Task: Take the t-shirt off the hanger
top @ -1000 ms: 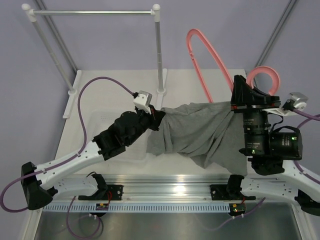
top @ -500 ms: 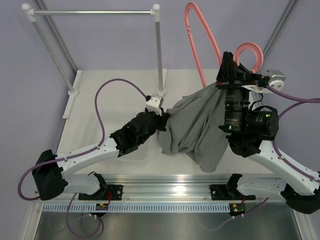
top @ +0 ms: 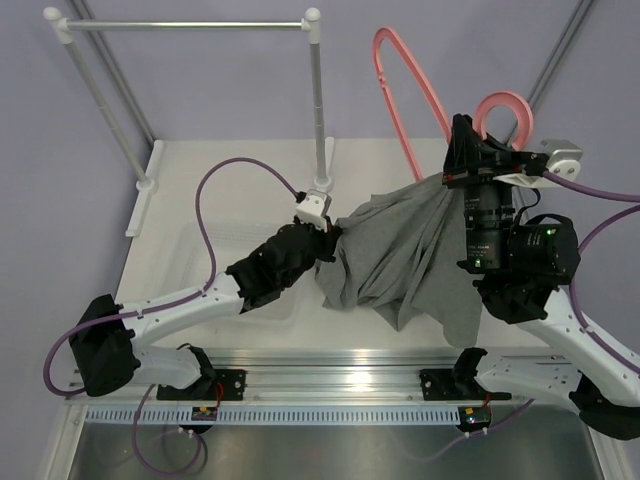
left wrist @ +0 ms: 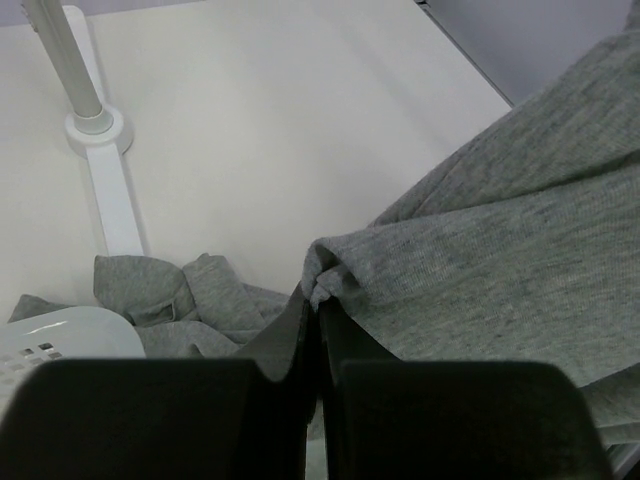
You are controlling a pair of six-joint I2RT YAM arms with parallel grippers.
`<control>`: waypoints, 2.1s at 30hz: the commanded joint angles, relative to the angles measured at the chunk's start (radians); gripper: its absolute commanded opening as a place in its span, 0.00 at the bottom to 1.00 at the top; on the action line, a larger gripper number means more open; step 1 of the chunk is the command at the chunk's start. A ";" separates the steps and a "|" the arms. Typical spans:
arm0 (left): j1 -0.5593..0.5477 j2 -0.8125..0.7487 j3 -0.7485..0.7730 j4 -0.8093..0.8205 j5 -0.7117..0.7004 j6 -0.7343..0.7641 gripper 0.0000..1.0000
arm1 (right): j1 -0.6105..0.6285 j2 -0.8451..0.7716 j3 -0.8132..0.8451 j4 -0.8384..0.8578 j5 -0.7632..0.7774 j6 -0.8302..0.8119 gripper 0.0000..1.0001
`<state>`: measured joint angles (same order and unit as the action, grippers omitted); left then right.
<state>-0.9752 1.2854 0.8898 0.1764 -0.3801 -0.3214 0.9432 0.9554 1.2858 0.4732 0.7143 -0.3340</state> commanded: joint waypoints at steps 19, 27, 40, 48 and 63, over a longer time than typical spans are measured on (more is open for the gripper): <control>0.119 -0.205 0.054 0.170 0.492 0.029 0.88 | -0.030 -0.179 -0.318 -0.071 -0.251 0.370 0.00; 0.147 -0.288 0.034 0.150 0.511 0.067 0.93 | -0.037 -0.167 -0.304 -0.160 -0.374 0.507 0.00; 0.147 -0.268 0.127 0.006 0.399 0.050 0.55 | -0.037 -0.139 -0.266 -0.162 -0.481 0.529 0.00; 0.148 -0.189 0.182 -0.015 0.181 0.108 0.00 | -0.093 0.001 -0.157 -0.220 -0.547 0.417 0.02; 0.251 -0.179 0.178 -0.032 0.321 -0.010 0.79 | -0.366 0.244 -0.011 -0.209 -0.889 0.460 0.00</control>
<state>-0.7643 1.1603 1.0508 0.1360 -0.2089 -0.2562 0.6510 1.1862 1.1912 0.2184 -0.0555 0.1093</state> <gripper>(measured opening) 0.762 0.140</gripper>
